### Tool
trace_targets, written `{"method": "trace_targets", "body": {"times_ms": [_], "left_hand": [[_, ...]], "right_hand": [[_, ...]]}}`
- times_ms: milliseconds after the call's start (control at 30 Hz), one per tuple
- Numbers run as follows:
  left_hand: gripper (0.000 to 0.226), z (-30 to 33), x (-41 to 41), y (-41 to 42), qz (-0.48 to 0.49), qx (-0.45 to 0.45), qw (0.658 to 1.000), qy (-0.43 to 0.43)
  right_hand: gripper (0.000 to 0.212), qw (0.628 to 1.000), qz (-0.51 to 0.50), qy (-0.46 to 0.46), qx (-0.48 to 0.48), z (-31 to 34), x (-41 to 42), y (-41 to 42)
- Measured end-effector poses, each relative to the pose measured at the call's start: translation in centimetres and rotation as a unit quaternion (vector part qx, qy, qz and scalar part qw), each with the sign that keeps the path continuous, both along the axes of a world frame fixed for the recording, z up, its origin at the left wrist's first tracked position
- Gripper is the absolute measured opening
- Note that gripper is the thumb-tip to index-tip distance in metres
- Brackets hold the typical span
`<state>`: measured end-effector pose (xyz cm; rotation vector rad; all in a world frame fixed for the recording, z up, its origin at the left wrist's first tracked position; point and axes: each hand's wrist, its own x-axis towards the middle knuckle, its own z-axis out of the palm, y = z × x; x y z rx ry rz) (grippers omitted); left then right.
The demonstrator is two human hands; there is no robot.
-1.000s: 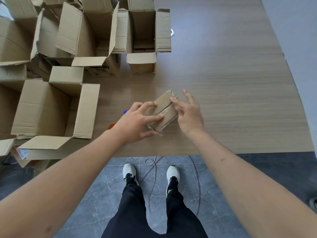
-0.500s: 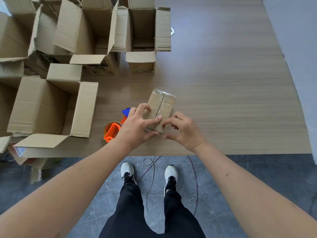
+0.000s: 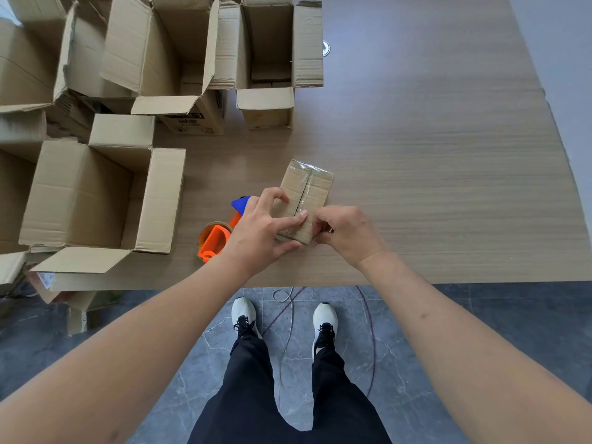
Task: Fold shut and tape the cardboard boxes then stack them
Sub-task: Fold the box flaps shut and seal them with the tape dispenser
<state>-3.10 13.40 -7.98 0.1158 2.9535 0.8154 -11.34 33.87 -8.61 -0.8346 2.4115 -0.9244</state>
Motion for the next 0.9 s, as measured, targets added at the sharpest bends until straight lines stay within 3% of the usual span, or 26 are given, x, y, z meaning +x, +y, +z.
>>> {"method": "trace_targets", "body": {"times_ms": [333, 600, 767, 900], "left_hand": [[0.057, 0.2, 0.1, 0.4, 0.016, 0.014, 1.0, 0.0], [0.057, 0.2, 0.1, 0.2, 0.008, 0.028, 1.0, -0.005], [0.056, 0.3, 0.1, 0.5, 0.012, 0.024, 1.0, -0.007], [0.056, 0.4, 0.3, 0.8, 0.019, 0.025, 1.0, -0.004]], "right_hand": [[0.025, 1.0, -0.016, -0.015, -0.003, 0.3, -0.7, 0.0], [0.017, 0.994, -0.05, -0.061, -0.075, -0.4, -0.4, 0.5], [0.045, 0.994, -0.023, -0.083, -0.061, -0.3, 0.5, 1.0], [0.047, 0.998, -0.026, -0.038, -0.037, -0.4, 0.7, 0.3]]}}
